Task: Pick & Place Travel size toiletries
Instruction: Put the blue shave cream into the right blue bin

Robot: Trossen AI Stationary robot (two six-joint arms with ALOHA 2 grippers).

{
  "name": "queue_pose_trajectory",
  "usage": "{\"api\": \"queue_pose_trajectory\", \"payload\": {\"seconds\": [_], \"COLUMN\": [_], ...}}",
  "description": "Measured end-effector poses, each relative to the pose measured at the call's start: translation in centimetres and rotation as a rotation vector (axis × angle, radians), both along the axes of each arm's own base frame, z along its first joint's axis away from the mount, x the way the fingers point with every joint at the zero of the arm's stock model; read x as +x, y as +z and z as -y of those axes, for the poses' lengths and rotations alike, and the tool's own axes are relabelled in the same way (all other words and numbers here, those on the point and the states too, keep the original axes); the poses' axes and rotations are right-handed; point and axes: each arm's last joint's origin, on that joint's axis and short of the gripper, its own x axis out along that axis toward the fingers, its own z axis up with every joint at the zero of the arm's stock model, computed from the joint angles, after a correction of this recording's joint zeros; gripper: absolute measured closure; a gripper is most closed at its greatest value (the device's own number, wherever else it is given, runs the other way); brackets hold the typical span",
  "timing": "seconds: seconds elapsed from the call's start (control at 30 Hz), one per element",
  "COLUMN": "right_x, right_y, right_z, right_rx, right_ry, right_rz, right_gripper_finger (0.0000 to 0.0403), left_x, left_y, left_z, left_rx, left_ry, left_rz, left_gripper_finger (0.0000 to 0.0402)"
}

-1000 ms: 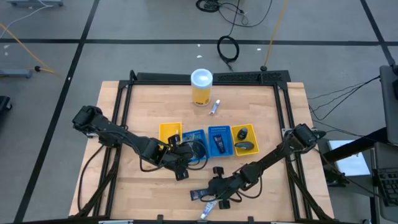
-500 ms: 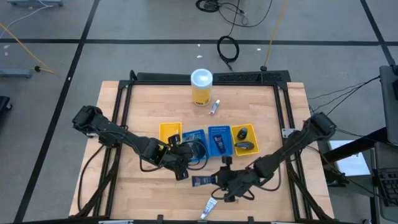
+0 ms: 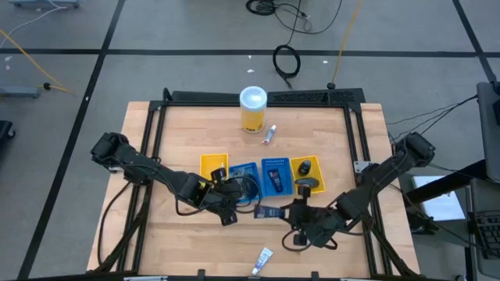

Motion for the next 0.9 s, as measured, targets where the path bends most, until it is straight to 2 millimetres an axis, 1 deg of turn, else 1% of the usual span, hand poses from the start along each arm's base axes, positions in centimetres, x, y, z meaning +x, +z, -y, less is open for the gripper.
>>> {"api": "queue_pose_trajectory", "payload": {"seconds": [0.23,0.4,0.57,0.77,0.9], "right_x": [-0.2,-0.3,-0.2,0.0,0.2], "right_y": [-0.3,-0.3,-0.3,-0.4,-1.6], "right_z": [0.2,0.3,0.6,1.7,3.3], "right_rx": [-0.008,-0.011,-0.039,-0.057,-0.06], "right_ry": [-0.036,-0.039,-0.087,-0.233,-0.347], "right_rz": [-0.024,-0.024,-0.001,0.035,0.048], "right_gripper_finger": [0.0285,0.0285,0.0285,0.0285,0.0285], "left_x": [0.0,0.0,0.0,0.0,0.0], "left_y": [0.0,0.0,0.0,0.0,0.0], "left_z": [0.0,0.0,-0.1,-0.1,-0.1], "left_rx": [0.0,0.004,0.017,0.022,0.022], "left_ry": [0.002,0.004,0.019,0.025,0.025], "left_rz": [0.001,0.002,0.011,0.014,0.015], "left_gripper_finger": [0.0241,0.0241,0.0241,0.0241,0.0241]}}
